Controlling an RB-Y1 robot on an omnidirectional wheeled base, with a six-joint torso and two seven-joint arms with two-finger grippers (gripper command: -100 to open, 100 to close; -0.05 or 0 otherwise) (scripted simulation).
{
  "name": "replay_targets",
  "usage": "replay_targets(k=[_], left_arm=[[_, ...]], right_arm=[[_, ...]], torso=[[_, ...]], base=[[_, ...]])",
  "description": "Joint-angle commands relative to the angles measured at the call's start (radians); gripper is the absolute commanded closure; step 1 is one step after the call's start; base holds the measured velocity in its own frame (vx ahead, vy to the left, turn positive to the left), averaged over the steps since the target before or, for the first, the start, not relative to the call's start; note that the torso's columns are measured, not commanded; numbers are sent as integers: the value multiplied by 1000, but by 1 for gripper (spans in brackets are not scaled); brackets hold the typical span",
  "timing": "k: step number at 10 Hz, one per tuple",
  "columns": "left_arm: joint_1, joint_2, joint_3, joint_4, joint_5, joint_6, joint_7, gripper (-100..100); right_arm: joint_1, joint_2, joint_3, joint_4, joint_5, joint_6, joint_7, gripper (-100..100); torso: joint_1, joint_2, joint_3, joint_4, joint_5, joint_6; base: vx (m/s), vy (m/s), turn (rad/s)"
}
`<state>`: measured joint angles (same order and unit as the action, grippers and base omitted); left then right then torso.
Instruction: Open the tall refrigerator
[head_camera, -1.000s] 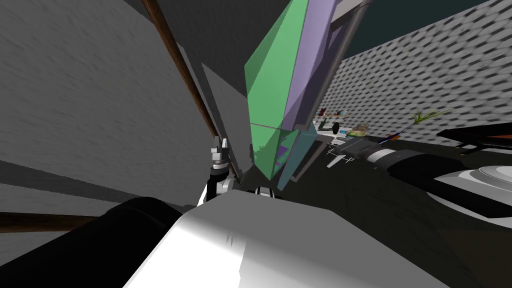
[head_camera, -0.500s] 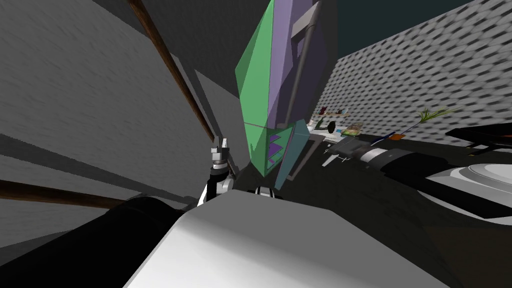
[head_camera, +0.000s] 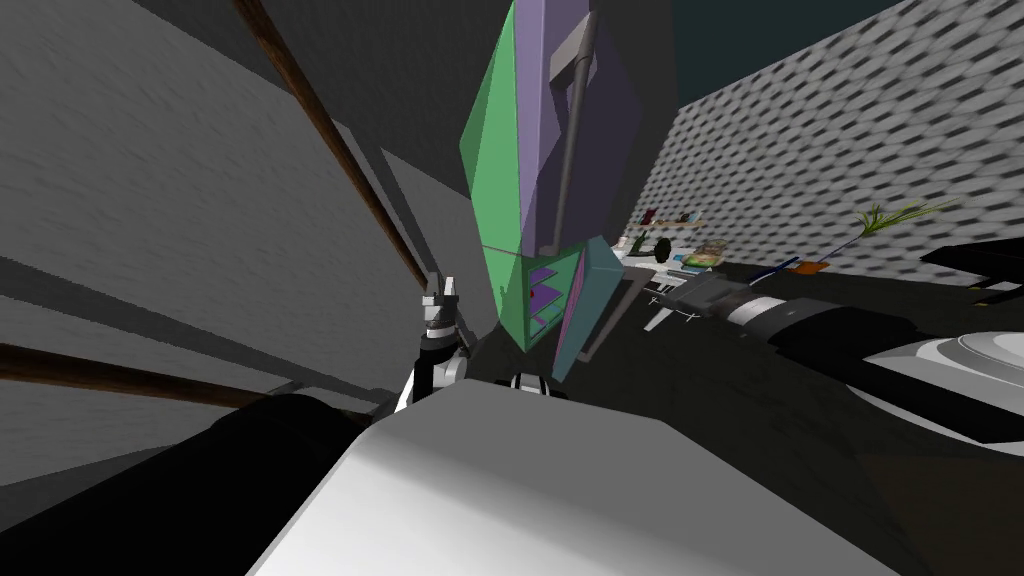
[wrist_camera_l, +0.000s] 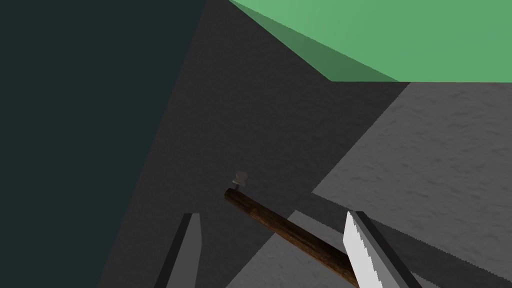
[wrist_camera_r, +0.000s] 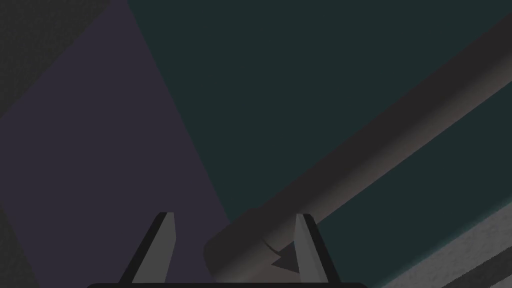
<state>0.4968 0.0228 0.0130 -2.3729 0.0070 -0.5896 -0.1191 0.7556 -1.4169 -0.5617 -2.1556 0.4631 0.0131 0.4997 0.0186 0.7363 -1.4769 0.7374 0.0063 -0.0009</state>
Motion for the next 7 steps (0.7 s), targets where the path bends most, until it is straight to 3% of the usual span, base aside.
replay_targets(k=[1, 3, 7], left_arm=[[0, 0, 0, 0, 0, 0, 0, 0], [0, 0, 0, 0, 0, 0, 0, 0], [0, 0, 0, 0, 0, 0, 0, 0]], right_arm=[[-10, 31, 7, 38, 36, 36, 32, -100], [-17, 54, 10, 73, 65, 66, 56, -100], [-28, 91, 15, 127, 110, 114, 95, -100]], torso=[[-9, -2, -1, -1, -3, -2], [-22, -1, -1, 0, -8, 1], [-22, 3, 2, 1, -7, 1]], base=[[43, 192, 6], [54, 199, -17], [26, 163, -15]])
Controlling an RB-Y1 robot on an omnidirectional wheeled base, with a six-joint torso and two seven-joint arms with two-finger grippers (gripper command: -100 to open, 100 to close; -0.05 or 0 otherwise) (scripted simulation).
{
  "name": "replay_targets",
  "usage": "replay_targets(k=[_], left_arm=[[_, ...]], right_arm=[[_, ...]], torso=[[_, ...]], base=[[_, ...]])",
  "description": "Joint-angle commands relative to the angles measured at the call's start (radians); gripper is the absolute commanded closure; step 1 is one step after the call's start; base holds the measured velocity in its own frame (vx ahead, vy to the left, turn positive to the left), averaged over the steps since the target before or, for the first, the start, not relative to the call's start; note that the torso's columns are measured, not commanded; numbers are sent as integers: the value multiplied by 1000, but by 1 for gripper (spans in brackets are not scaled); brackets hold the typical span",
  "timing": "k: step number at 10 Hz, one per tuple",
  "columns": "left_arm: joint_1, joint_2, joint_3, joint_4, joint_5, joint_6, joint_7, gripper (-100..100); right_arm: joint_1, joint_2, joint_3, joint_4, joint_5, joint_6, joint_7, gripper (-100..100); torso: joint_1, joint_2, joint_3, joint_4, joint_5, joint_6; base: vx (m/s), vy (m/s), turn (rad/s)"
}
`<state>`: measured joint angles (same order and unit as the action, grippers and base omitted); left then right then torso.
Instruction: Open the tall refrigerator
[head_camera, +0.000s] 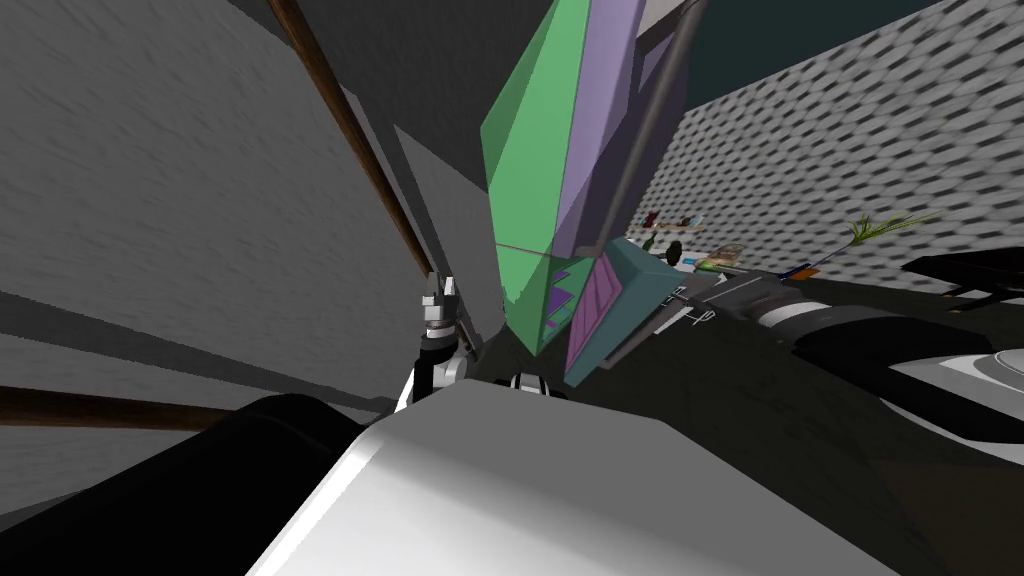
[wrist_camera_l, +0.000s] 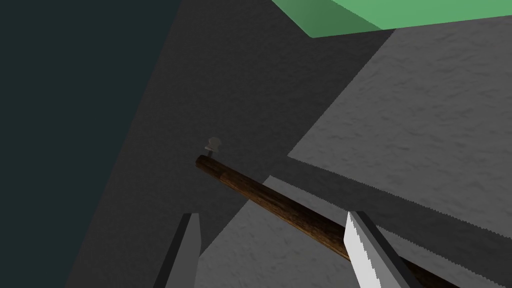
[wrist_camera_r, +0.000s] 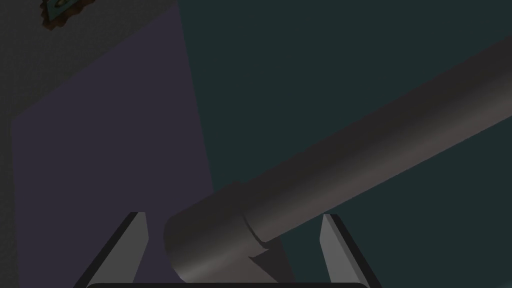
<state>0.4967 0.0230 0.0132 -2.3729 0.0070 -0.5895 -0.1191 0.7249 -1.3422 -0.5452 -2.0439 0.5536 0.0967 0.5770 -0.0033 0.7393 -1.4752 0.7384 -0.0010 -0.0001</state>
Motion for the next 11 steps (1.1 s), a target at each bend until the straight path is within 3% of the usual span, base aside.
replay_targets(k=[1, 4, 6, 7, 8, 11], left_arm=[[0, 0, 0, 0, 0, 0, 0, 0], [0, 0, 0, 0, 0, 0, 0, 0], [0, 0, 0, 0, 0, 0, 0, 0], [0, 0, 0, 0, 0, 0, 0, 0], [0, 0, 0, 0, 0, 0, 0, 0], [0, 1, 1, 0, 0, 0, 0, 0]], right_arm=[[-1, 30, 0, 35, 37, 48, 32, -100], [-11, 62, 4, 82, 76, 89, 65, -100], [-4, 33, -11, 86, 56, 77, 52, -100], [-7, 46, -4, 82, 63, 77, 56, -100], [-7, 44, -5, 82, 62, 77, 55, 100], [-13, 44, -1, 35, 67, 49, 55, 100]], torso=[[2, -2, -1, -1, 0, 0], [4, -1, -1, 0, 1, 0], [0, 0, 0, 0, 0, -1], [-2, -4, -3, -1, -1, 0], [-1, -2, -2, -1, 0, 0], [-11, -1, -2, 2, 0, -1]], base=[[39, 173, -25], [24, 183, -23], [49, 53, -25], [56, 10, -8], [3, 10, 7], [-30, -251, 54]])
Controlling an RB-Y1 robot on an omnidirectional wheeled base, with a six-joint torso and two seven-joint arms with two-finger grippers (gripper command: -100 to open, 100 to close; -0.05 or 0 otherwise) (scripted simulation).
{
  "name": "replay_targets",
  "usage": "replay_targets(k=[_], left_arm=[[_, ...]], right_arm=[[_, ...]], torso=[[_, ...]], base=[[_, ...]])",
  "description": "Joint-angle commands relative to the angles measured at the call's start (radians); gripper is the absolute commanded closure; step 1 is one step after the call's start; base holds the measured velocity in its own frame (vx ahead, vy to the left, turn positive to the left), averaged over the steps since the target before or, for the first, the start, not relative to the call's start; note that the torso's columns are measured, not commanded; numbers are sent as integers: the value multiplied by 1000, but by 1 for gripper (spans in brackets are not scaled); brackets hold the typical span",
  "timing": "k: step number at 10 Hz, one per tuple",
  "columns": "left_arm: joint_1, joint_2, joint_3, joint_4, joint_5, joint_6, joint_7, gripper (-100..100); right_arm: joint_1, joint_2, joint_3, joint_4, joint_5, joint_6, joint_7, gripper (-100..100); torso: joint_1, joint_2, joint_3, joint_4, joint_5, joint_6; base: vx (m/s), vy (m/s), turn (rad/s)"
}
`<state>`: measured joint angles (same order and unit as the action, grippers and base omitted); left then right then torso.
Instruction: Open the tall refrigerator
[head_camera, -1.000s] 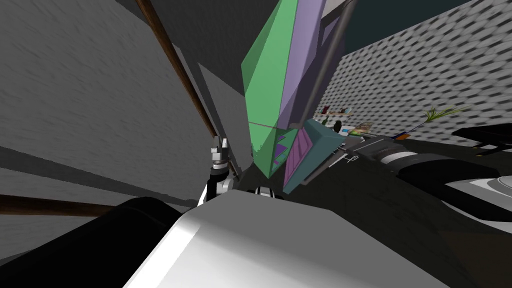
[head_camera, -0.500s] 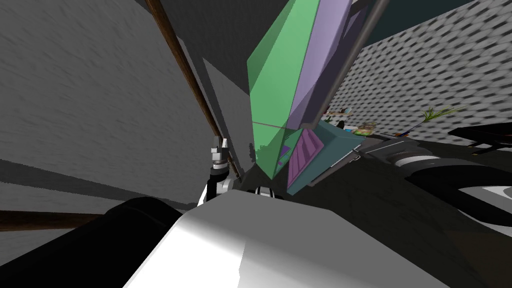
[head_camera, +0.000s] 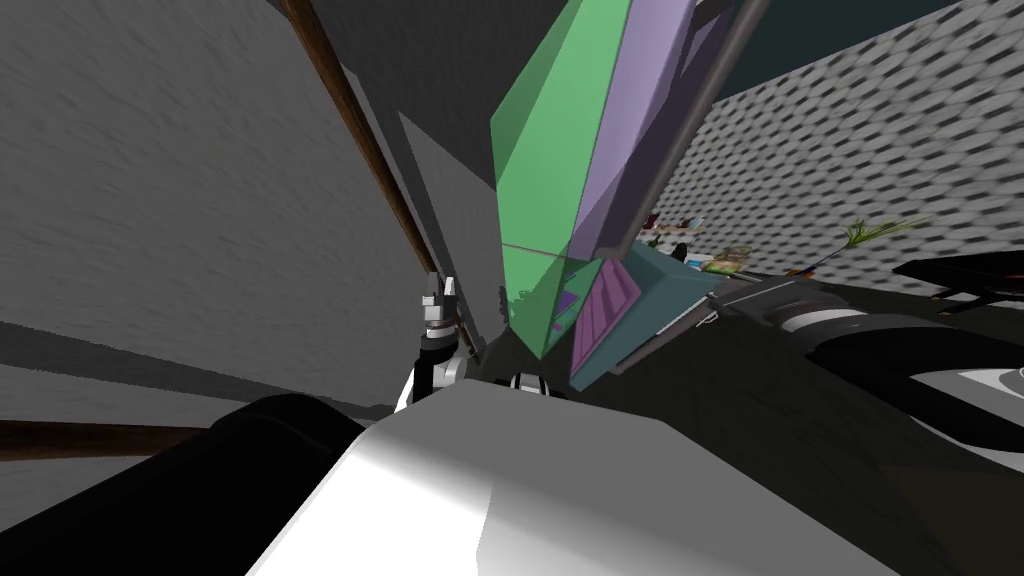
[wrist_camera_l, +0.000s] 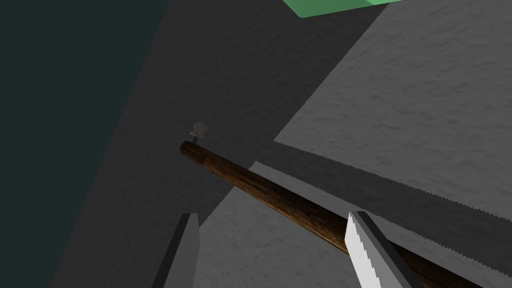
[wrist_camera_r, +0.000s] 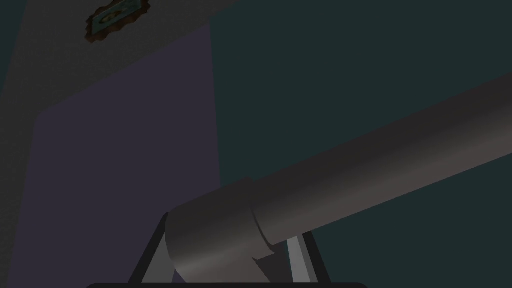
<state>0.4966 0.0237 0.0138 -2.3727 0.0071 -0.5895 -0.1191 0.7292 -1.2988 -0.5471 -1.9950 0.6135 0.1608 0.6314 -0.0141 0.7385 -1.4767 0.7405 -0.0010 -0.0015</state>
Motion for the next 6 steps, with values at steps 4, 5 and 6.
replay_targets(k=[4, 5, 6], left_arm=[[0, 0, 0, 0, 0, 0, 0, 0], [0, 0, 0, 0, 0, 0, 0, 0], [0, 0, 0, 0, 0, 0, 0, 0]], right_arm=[[-26, 1, 3, -58, 12, -40, 1, 100], [-28, 1, 3, -73, 14, -48, 1, 100], [-31, 1, 4, -88, 15, -56, 1, 100]], torso=[[15, -7, -4, -4, 3, -3], [15, -6, -4, -3, 3, -3], [15, -5, -3, -3, 3, -2]], base=[[-47, -297, 54], [-67, -354, 98], [-64, -370, 74]])
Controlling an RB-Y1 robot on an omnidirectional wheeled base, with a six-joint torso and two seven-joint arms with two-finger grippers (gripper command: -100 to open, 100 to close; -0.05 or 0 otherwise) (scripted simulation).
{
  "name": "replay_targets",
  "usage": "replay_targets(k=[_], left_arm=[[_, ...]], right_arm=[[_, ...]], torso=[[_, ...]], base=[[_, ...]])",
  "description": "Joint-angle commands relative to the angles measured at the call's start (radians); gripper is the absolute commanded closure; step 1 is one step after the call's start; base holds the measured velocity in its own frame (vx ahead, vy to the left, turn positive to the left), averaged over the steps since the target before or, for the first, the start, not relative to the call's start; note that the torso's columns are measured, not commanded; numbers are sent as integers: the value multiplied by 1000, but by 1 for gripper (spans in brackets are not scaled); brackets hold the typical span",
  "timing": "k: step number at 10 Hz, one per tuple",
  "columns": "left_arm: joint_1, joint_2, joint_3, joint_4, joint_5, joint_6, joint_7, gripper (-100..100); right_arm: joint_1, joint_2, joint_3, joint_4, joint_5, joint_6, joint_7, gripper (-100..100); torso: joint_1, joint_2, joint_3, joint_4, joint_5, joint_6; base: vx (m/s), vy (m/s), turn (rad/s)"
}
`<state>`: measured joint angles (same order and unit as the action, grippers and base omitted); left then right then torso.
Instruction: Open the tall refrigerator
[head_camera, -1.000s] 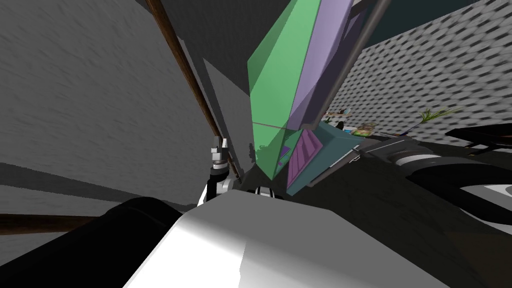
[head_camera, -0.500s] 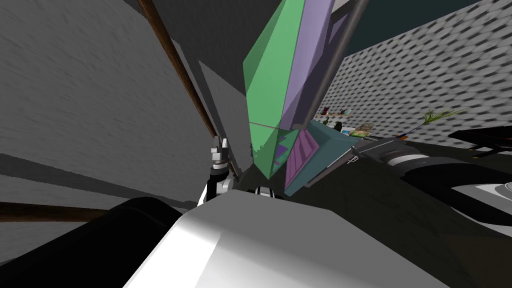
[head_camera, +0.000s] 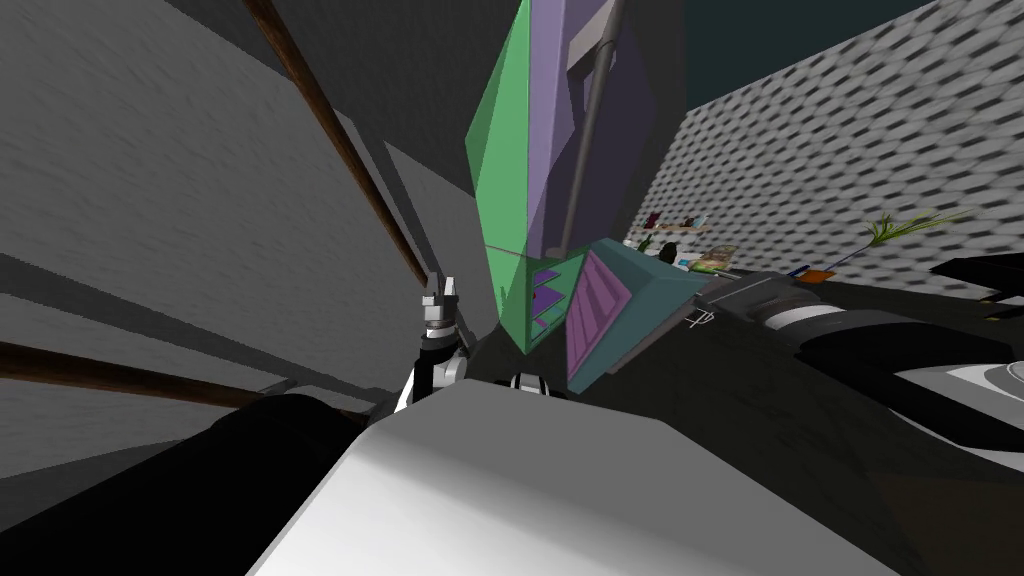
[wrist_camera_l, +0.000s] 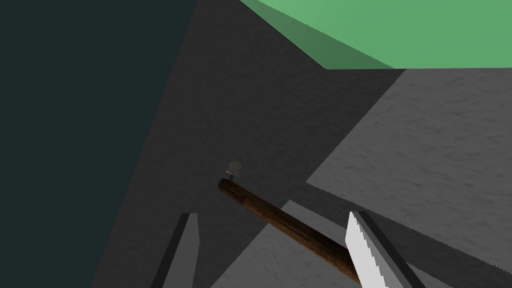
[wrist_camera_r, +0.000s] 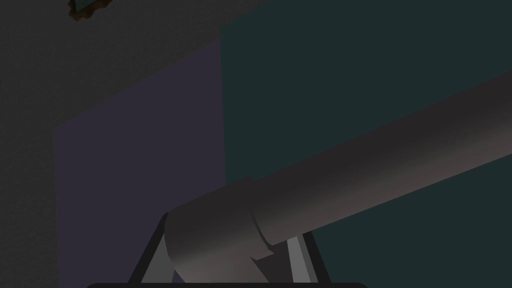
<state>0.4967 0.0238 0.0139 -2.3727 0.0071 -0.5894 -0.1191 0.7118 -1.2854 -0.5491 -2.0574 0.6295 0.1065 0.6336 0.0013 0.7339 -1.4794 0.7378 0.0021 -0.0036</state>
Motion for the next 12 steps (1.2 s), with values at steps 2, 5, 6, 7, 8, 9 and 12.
replay_targets(k=[2, 5, 6, 7, 8, 9, 12], left_arm=[[0, 0, 0, 0, 0, 0, 0, 0], [0, 0, 0, 0, 0, 0, 0, 0], [0, 0, 0, 0, 0, 0, 0, 0], [0, 0, 0, 0, 0, 0, 0, 0], [0, 0, 0, 0, 0, 0, 0, 0], [0, 0, 0, 0, 0, 0, 0, 0], [0, 0, 0, 0, 0, 0, 0, 0]], right_arm=[[-19, -12, 7, -55, 3, -18, -1, 100], [-31, -11, 24, -75, 8, -26, 3, 100], [-32, -9, 27, -91, 10, -32, 4, 100], [-33, -8, 30, -107, 11, -39, 5, 100], [-35, -6, 32, -124, 12, -46, 6, 100], [-36, -5, 35, -140, 14, -53, 7, 100], [-40, 0, 44, -189, 18, -73, 9, 100]], torso=[[2, 3, 2, 1, 0, 1], [6, 2, 2, 0, 1, 2], [-3, 2, 1, 2, 1, 0], [-7, 1, -1, 3, 0, -1], [-3, -1, -1, 2, 0, 0], [2, -2, -1, 1, 1, 1], [2, 0, -1, 2, 2, 1]], base=[[-77, -344, 76], [4, -216, 57], [-11, -396, 109], [-7, -380, 119], [21, -377, 83], [4, -370, 98], [17, -381, 98]])
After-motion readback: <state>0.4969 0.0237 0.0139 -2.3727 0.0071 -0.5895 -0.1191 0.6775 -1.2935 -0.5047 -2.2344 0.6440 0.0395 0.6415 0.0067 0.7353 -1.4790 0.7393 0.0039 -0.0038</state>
